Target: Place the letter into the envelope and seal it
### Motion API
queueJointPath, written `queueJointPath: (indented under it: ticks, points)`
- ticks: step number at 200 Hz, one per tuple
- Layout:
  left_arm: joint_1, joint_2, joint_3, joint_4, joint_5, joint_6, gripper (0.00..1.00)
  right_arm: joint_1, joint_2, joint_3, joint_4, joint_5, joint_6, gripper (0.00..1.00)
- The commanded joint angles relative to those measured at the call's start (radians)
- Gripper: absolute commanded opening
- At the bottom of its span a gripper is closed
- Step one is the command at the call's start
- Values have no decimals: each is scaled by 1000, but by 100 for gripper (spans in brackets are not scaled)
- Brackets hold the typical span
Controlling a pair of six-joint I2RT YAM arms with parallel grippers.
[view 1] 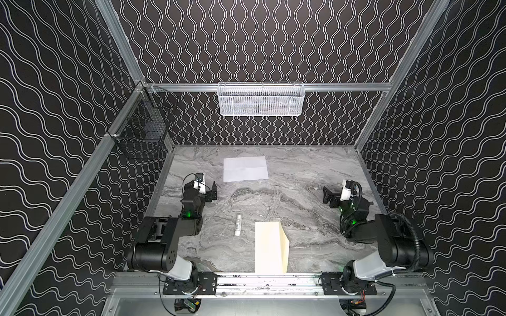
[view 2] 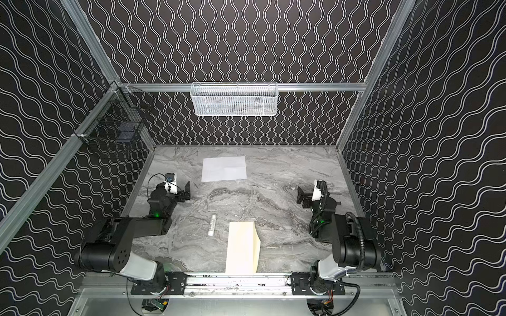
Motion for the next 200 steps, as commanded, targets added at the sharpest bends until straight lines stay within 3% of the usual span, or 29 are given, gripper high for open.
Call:
queueJointPath:
  ticks: [1,114,140,178,200]
  points:
    - [1,-1,2,28,5,9,99,0,-6,-4,30,-11,-11,100]
    - [1,-2,2,26,12,8,99,0,-7,-13,45,-9,-10,100]
    - [1,-2,2,24,12,9,99,0,-9,-5,29,87,20,100]
    - [1,-4,1,29,7,9,99,12,-13,2,15,120,16,100]
    - [-1,-46,-13,19,-13,2,99,60,-45,-29,54,313,34,100]
